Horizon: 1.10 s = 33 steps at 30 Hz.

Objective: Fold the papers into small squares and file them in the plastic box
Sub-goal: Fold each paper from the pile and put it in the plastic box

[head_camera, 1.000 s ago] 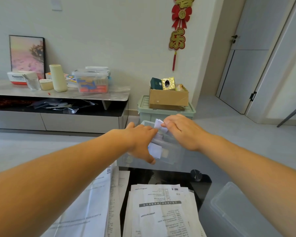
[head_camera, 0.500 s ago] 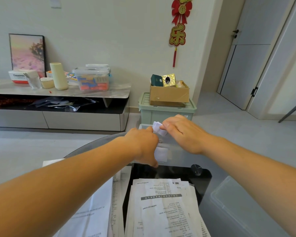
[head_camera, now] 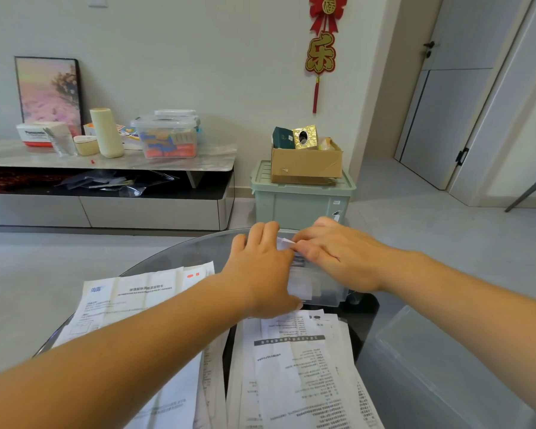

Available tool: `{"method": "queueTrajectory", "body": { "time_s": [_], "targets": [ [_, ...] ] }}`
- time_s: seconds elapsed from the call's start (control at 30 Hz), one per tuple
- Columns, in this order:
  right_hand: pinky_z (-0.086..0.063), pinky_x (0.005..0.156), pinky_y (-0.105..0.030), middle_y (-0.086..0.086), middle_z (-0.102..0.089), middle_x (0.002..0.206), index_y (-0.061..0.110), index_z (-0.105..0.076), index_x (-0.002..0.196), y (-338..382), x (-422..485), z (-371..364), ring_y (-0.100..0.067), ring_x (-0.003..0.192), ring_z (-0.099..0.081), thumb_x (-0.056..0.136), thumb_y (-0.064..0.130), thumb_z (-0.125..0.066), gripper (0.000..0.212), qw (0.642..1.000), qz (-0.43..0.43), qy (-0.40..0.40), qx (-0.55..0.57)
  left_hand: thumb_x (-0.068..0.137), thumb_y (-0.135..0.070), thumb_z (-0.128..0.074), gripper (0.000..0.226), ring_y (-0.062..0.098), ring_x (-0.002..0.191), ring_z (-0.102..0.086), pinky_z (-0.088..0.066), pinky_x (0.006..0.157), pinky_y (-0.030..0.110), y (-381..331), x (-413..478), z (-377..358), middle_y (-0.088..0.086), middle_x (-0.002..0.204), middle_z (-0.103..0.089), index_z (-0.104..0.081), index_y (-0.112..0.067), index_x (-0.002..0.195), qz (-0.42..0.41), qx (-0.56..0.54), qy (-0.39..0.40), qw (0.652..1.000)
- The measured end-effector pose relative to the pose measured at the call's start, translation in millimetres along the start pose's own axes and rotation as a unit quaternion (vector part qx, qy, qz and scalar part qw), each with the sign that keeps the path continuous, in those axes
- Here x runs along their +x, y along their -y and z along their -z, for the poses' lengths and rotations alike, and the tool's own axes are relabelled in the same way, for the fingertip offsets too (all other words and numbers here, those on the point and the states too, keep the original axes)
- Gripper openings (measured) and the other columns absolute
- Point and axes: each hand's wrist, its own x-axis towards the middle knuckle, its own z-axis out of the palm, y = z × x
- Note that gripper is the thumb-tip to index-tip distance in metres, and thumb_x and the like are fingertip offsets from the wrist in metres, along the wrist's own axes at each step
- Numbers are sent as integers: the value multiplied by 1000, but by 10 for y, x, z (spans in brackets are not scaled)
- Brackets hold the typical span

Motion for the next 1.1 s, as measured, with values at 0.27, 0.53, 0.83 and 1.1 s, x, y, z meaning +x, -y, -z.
{"method": "queueTrajectory", "body": {
  "time_s": [0.27, 0.53, 0.83, 1.1],
  "targets": [
    [-46, 89, -37, 17, -60, 114, 38, -53, 127, -29, 11, -97, -3, 100, -44, 97, 67, -14, 57, 1000, 8, 13, 2, 83, -59, -69, 90, 13, 151, -6, -14, 121, 40, 324, -79, -94, -12, 159, -22, -22, -29, 154, -59, -63, -28, 996],
    [-36, 106, -36, 11, -61, 127, 28, -55, 134, 7, -81, -90, -9, 115, -50, 93, 67, -15, 70, 999, 5, -44, -22, 83, -70, -59, 83, 21, 144, -19, -23, 115, 41, 323, 23, -26, -4, 152, -35, -38, -24, 148, -79, 70, -16, 994],
    [-30, 114, -33, 11, -51, 144, 29, -41, 148, 0, -114, -142, -8, 130, -43, 92, 67, -23, 70, 1000, -12, -17, -20, 79, -70, -64, 88, 26, 139, -22, -25, 112, 42, 274, 96, -1, 2, 149, -31, -37, -21, 148, -58, 88, -2, 994],
    [-12, 122, -36, 11, -57, 140, 28, -45, 144, 19, -121, -195, -5, 128, -49, 90, 73, -11, 77, 994, -26, -38, -96, 80, -55, -75, 95, 24, 141, -20, -25, 116, 36, 294, 77, -25, 1, 153, -25, -27, -22, 155, -67, -12, -12, 998]
  ]
}}
